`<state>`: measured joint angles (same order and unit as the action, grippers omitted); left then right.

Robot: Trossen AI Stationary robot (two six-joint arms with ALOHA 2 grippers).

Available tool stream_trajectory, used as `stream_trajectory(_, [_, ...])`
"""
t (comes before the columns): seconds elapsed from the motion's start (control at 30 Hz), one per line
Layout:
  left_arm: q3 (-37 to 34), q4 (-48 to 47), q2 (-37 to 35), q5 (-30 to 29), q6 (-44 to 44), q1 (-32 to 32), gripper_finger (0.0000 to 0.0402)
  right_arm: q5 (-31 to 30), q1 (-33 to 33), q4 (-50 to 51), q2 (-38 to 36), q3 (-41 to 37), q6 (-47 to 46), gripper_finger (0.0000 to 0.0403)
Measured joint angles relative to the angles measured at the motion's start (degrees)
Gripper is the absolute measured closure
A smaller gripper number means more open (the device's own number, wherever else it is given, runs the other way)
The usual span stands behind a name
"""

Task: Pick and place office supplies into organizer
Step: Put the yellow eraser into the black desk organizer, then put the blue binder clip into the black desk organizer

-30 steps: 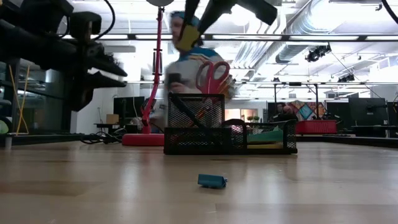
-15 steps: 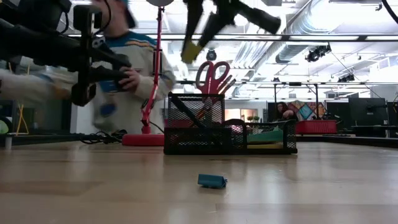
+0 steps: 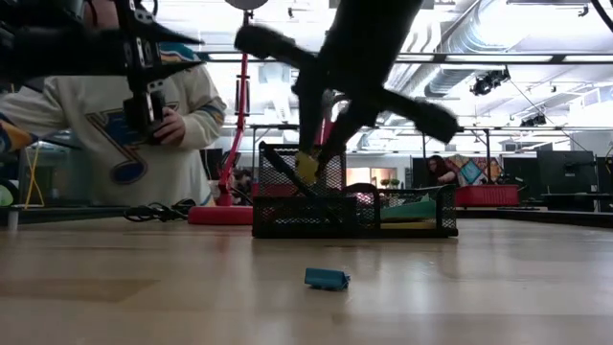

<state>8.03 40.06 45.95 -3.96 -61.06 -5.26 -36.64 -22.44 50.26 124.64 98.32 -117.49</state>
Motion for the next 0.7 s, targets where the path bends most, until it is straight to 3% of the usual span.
stream_trajectory(0.57, [0.02,2.38,-0.04,4.02,-0.33,0.00,0.0314,-6.52,4.44,-2.67,0.02,0.18,-5.46,0.0398])
stream_trajectory(0.7, [0.02,2.44,-0.04,4.41,-0.37,0.00,0.0314,-4.33,5.70,-2.51,0.02,0.18,-1.52,0.0397])
